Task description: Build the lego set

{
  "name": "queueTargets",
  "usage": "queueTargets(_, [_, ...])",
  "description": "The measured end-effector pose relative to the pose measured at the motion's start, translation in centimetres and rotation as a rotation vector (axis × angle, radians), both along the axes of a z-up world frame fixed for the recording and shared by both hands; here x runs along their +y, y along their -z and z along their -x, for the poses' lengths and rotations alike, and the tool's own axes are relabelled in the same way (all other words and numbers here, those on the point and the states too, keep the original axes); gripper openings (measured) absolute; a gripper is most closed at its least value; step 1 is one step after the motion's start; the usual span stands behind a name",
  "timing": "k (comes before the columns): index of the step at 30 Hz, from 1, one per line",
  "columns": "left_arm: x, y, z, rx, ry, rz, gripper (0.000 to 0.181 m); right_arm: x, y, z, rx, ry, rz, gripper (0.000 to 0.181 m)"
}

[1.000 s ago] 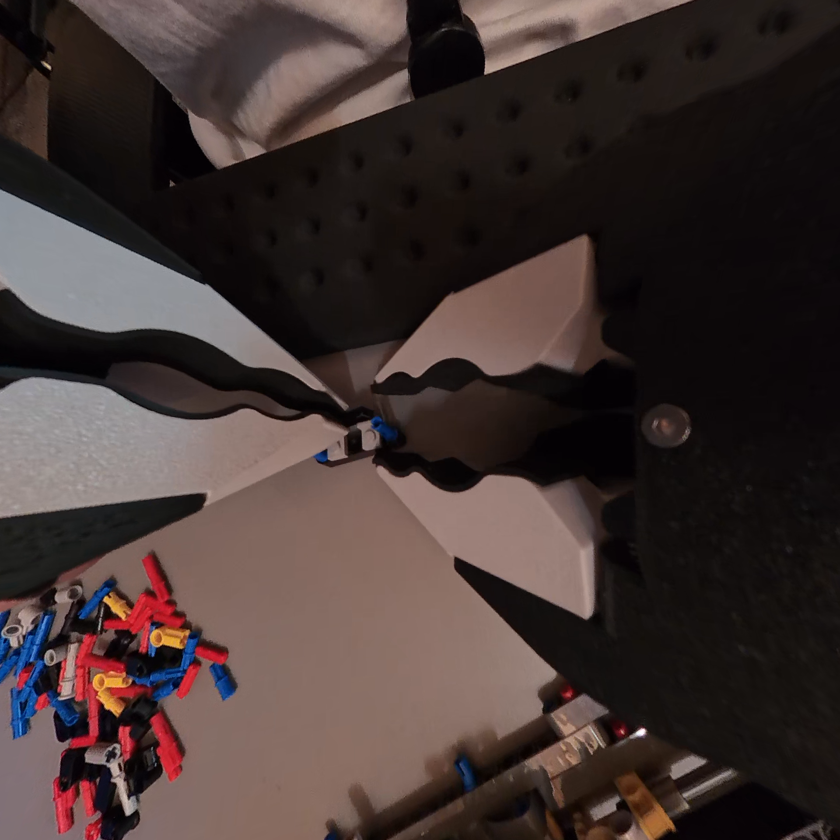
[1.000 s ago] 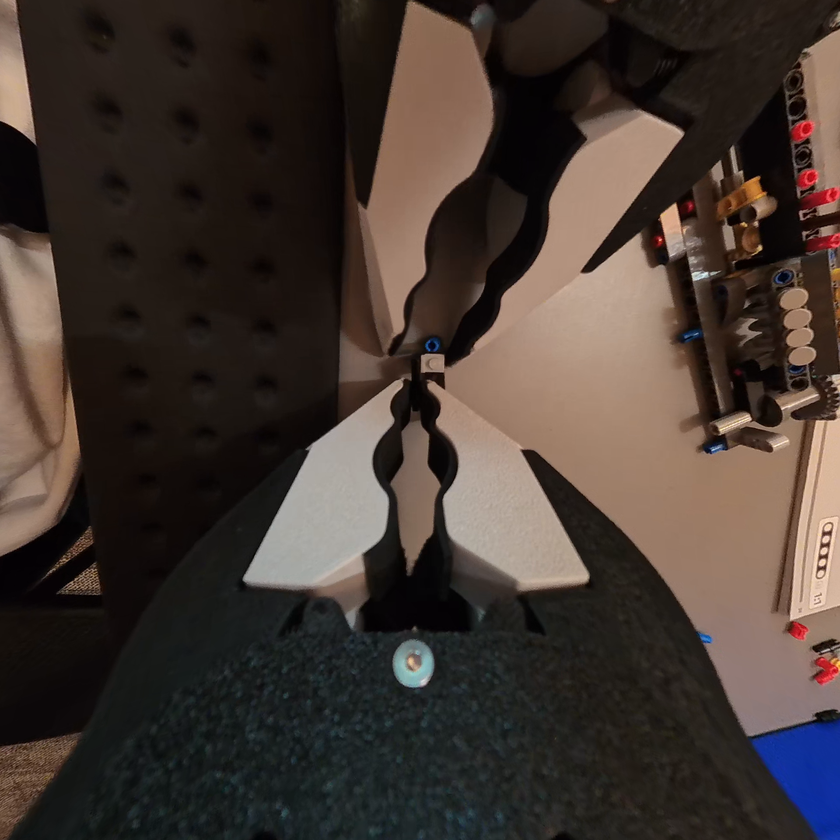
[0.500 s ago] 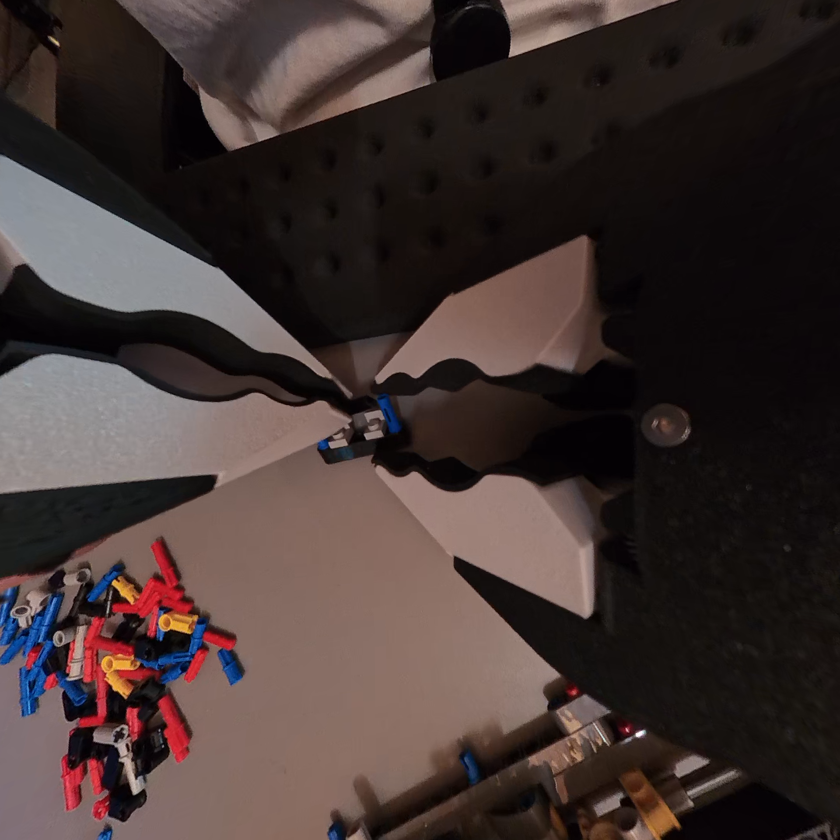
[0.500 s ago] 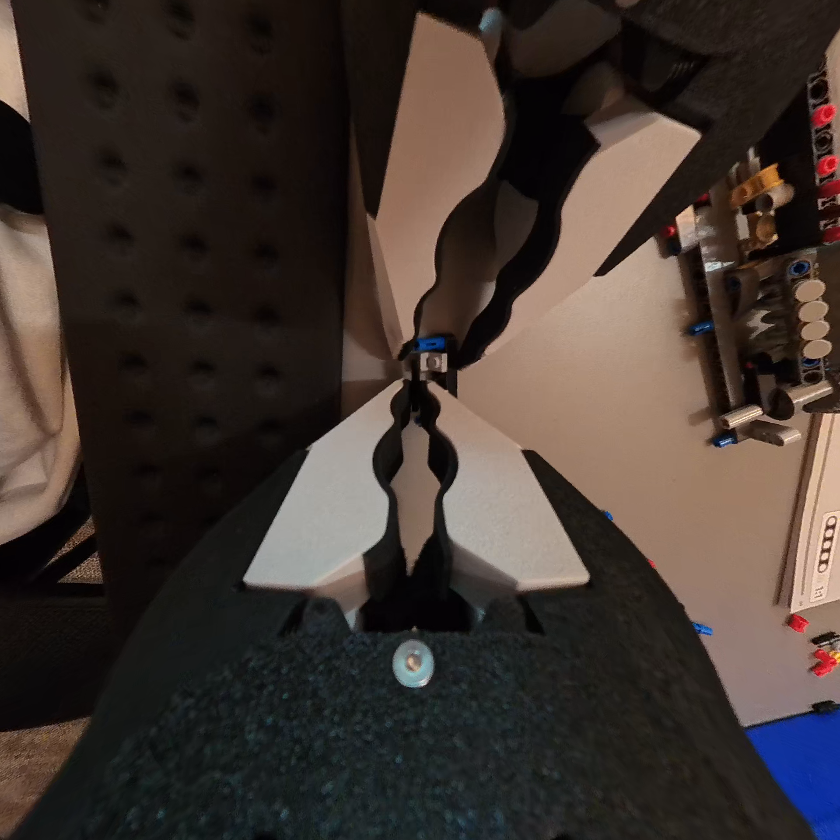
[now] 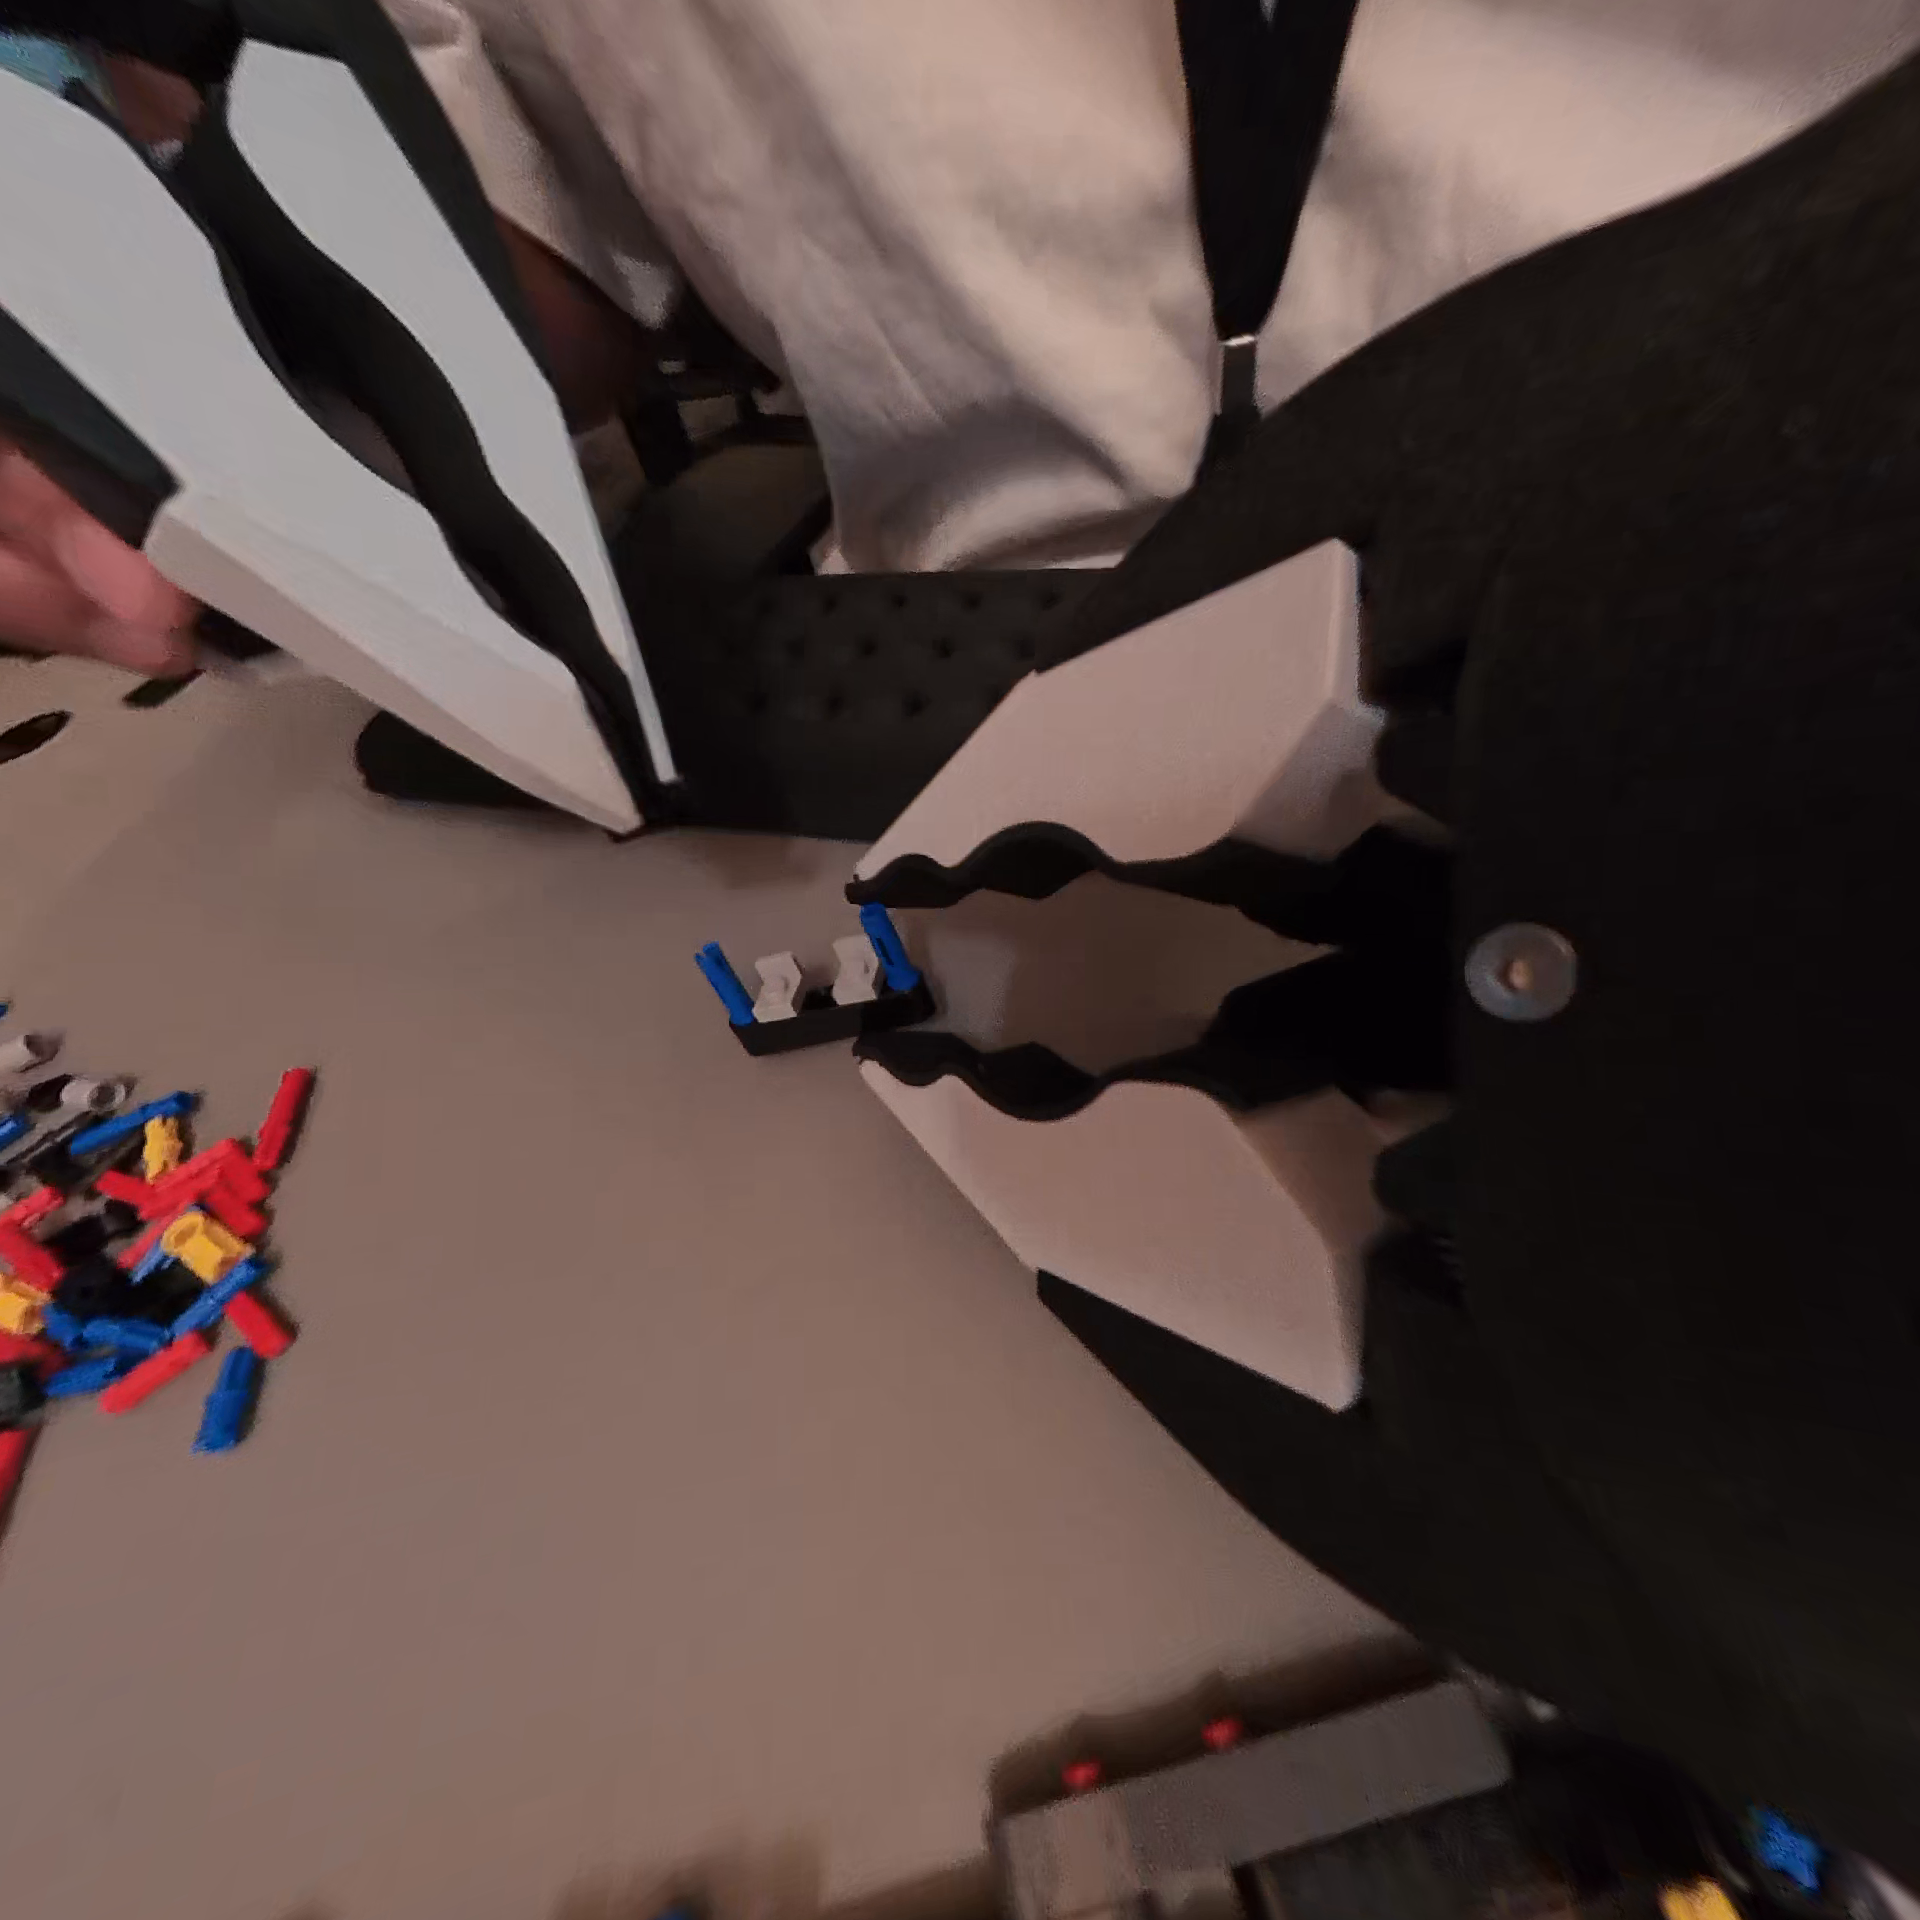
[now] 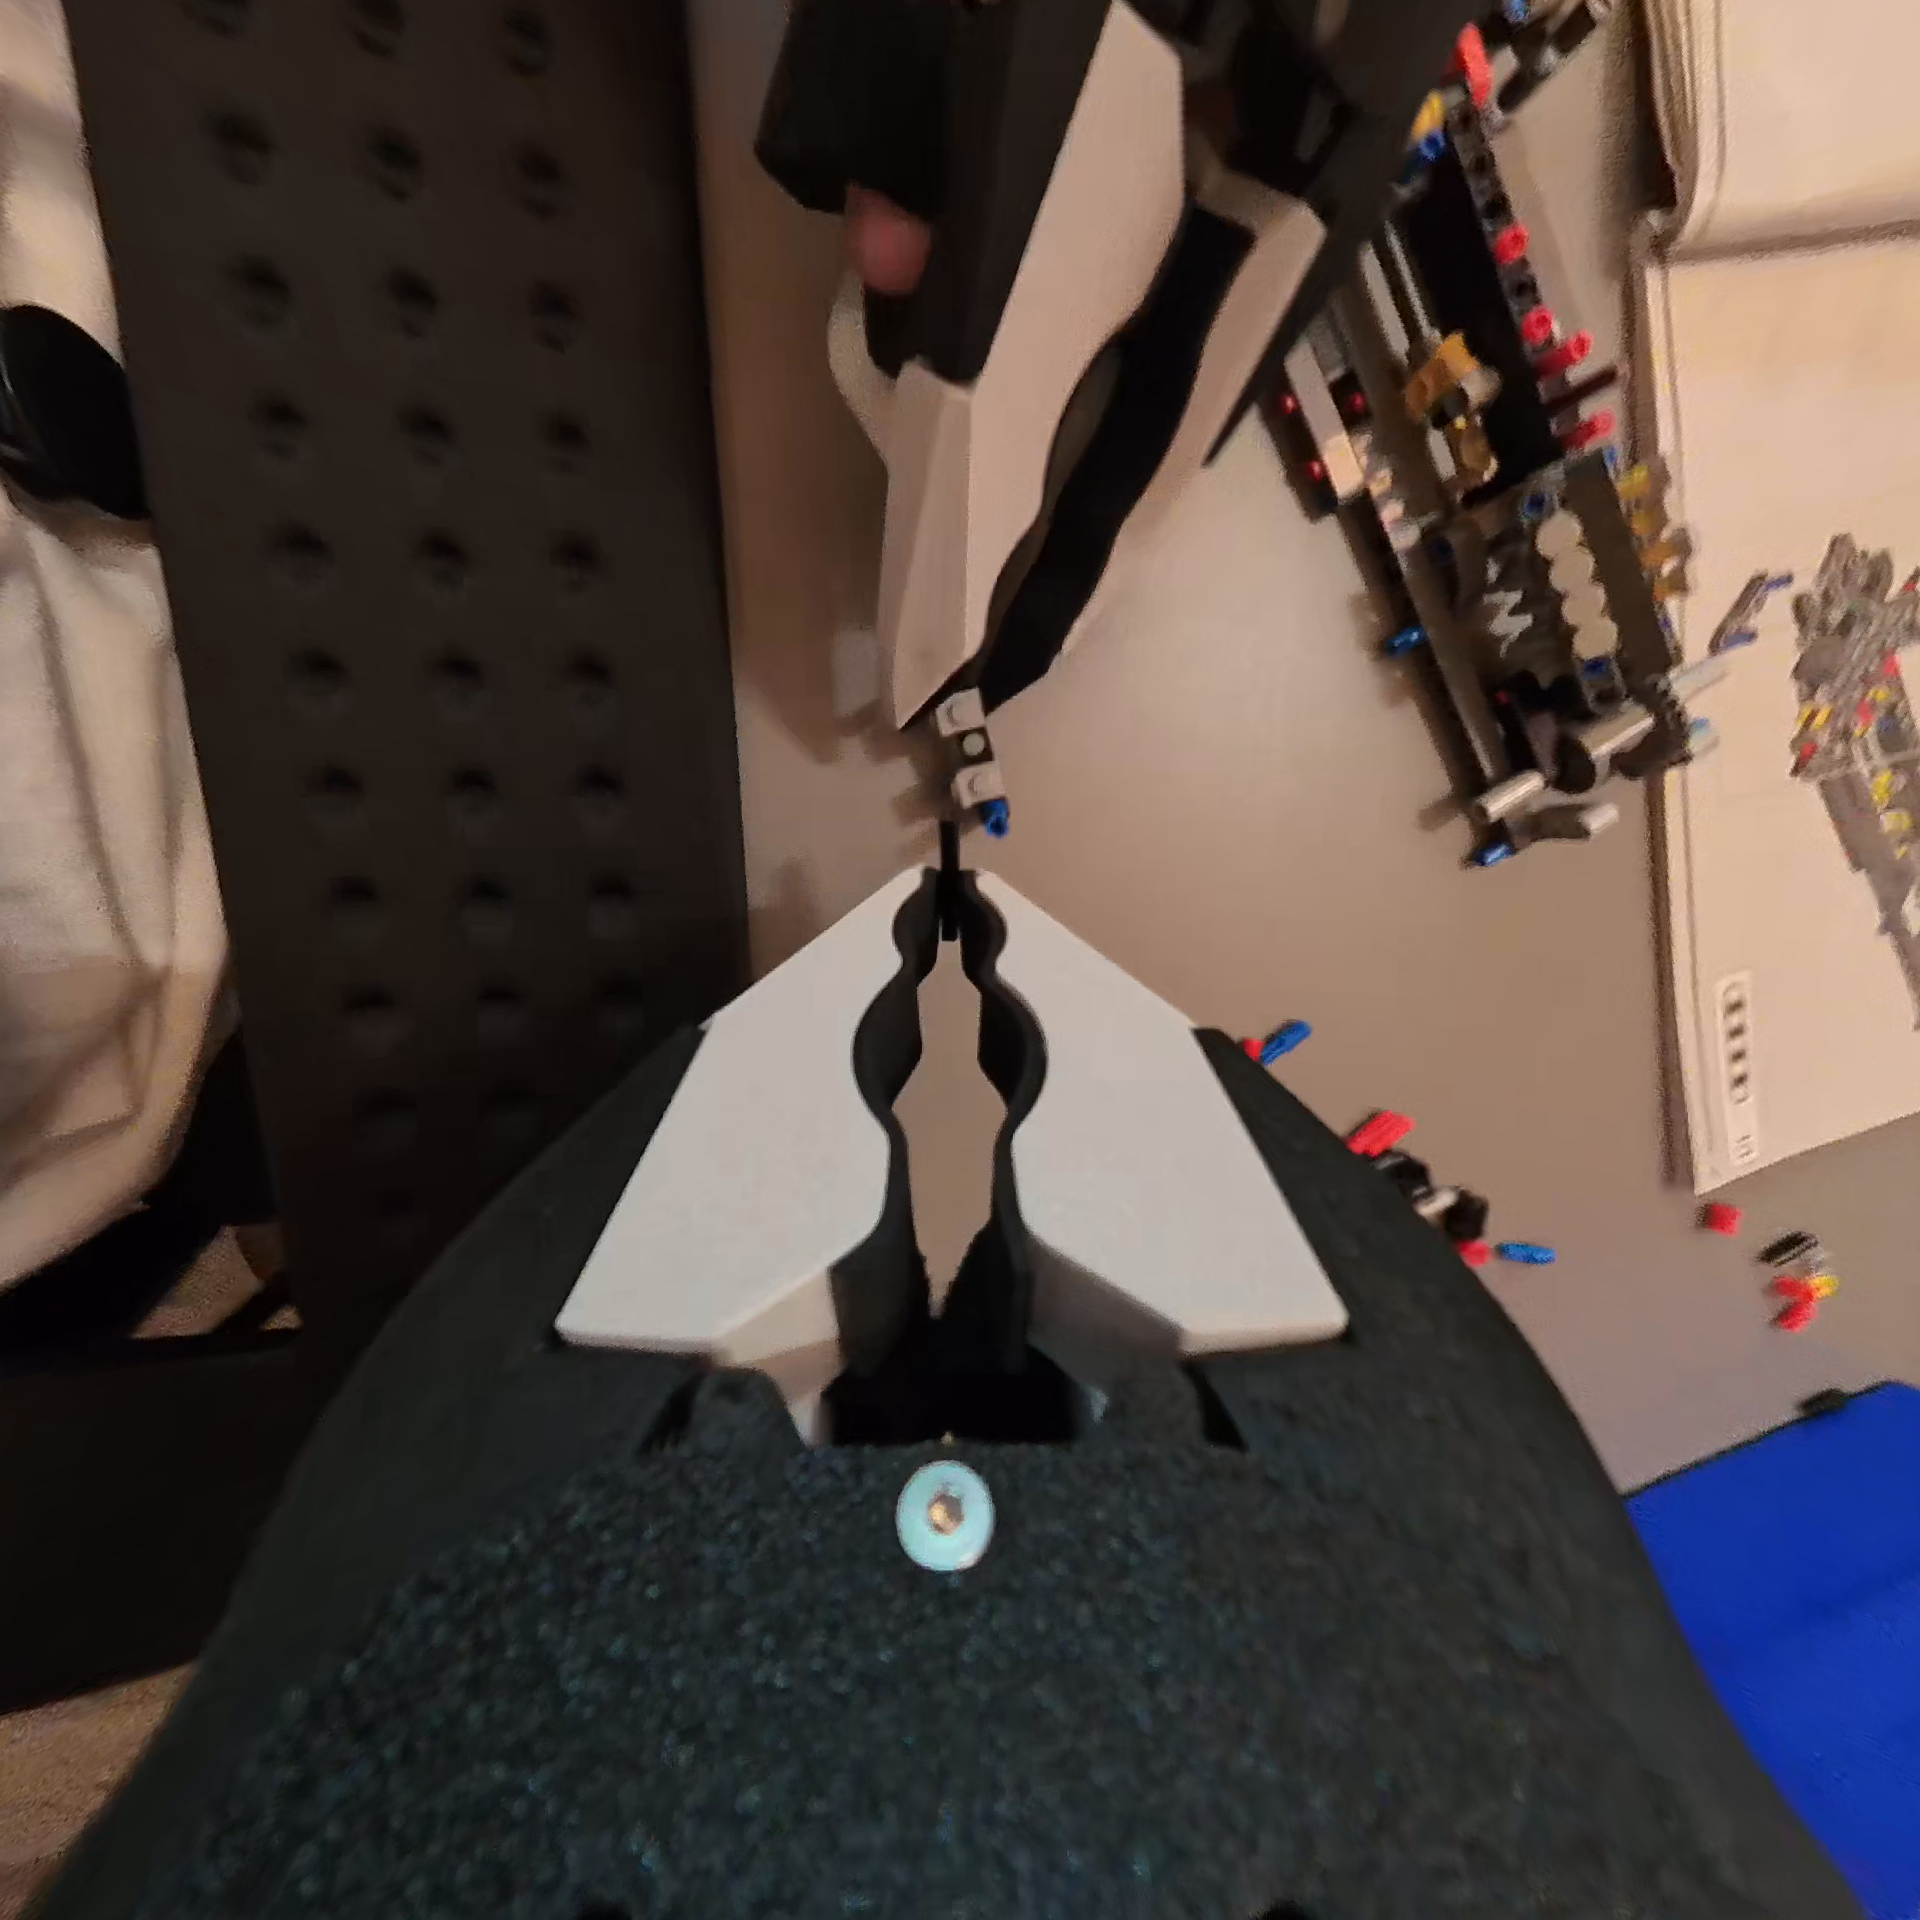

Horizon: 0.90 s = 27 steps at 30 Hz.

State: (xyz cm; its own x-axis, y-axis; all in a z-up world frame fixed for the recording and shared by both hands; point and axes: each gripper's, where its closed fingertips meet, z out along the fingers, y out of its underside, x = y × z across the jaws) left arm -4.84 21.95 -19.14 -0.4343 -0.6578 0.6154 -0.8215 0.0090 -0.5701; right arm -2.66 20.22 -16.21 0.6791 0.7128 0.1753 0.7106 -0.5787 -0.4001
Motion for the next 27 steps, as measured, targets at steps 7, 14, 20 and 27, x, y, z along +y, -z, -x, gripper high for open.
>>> queueTargets(7, [0.3, 0.4, -0.1, 0.049, -0.032, -0.003, 0.022, -2.6, 3.7, -1.9, -0.028, 0.087, 0.14, 0.002])
queueTargets(14, [-0.4, -0.9, 0.5, 0.028, 0.006, 0.074, 0.021, -2.0, 4.1, -1.7, 0.069, 0.117, 0.171, 0.002])
queueTargets(20, [-0.3, -4.7, 1.3, -0.001, 0.056, 0.324, 0.021, -1.3, 3.6, -1.2, 0.193, 0.148, 0.104, 0.008])
queueTargets(27, [0.4, -9.5, 1.8, -0.056, 0.072, 0.648, 0.02, 2.4, -6.4, 2.5, 0.924, 0.181, -0.304, 0.025])
